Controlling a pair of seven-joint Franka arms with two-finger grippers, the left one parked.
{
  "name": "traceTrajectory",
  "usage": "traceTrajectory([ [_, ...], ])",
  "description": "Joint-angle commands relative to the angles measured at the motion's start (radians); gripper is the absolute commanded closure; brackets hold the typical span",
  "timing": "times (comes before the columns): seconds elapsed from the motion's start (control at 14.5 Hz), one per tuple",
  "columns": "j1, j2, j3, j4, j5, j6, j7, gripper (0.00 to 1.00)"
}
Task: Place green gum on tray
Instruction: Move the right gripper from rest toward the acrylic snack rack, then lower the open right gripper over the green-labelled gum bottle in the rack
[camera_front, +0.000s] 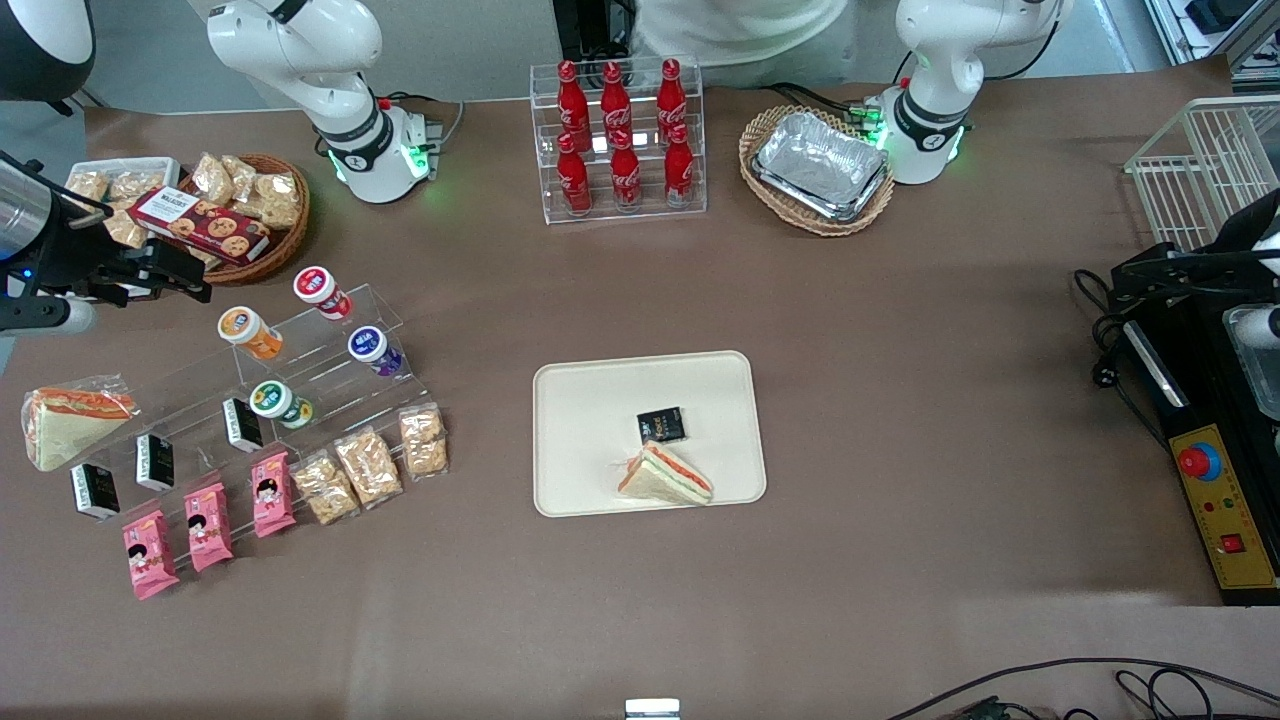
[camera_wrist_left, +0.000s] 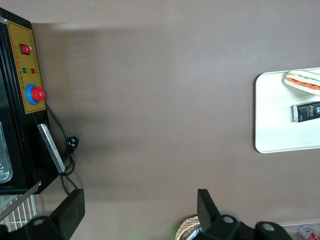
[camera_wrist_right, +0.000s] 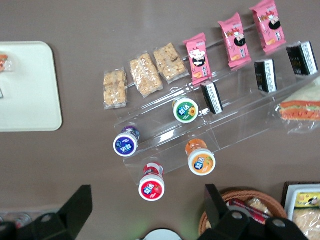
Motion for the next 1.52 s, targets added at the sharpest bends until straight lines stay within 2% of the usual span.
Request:
traceTrajectory([
  [0.0, -0.012, 0.017, -0.005, 0.016, -0.014, 0.03, -0.188, 0.0],
  [0.21, -0.017, 0.023, -0.031, 0.015, -0.001, 0.087, -0.346, 0.0],
  [0.55, -0.018, 0.029, -0.065, -0.054, -0.001, 0.166, -0.365, 0.0],
  [1.04, -0.018, 0.007, -0.102, -0.336, -0.001, 0.462, -0.473, 0.0],
  [1.45, -0.015, 0.001, -0.102, -0.592, -0.001, 0.792, -0.484, 0.0],
])
